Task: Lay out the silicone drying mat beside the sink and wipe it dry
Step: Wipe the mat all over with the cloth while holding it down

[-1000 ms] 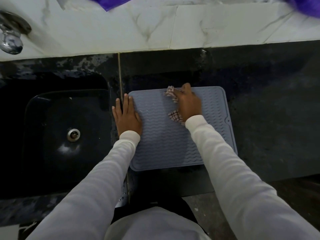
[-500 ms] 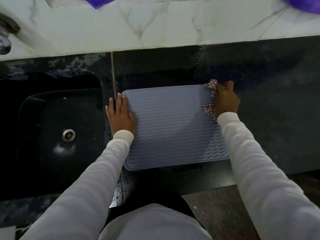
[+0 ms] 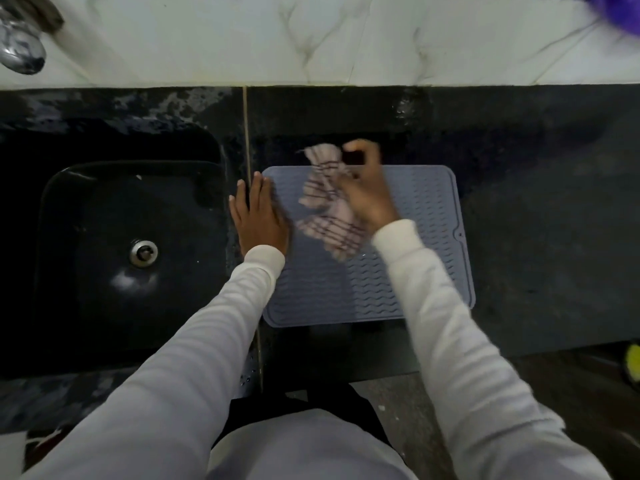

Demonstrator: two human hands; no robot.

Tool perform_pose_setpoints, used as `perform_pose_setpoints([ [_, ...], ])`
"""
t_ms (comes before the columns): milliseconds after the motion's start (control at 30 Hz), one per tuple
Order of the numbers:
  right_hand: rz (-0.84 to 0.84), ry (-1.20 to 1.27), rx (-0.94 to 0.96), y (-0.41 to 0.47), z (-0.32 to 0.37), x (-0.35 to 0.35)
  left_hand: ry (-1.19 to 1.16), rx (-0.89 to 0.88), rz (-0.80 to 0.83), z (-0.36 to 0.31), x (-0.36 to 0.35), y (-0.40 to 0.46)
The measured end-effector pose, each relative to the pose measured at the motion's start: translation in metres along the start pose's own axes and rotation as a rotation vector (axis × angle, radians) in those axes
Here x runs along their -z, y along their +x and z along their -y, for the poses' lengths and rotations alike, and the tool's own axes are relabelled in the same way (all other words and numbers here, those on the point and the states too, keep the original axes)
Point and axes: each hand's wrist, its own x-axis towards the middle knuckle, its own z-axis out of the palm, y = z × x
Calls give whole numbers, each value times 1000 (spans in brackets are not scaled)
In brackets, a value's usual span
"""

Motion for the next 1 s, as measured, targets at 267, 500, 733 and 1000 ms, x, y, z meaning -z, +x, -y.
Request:
perform_pose_setpoints([
  [267,-143,-542,103,-21,-36,-115,-165,-16,-29,5,4,11],
  [500,-41,-864,260,-22,-40,-102,-255,-50,-121,12,-4,12],
  [733,-79,-995,231,-35,-41,-109,-219,-27,-92,12,-6,13],
  [1000,164,-535,243,-33,-40,-97,-326,-50,-64,17,4,10],
])
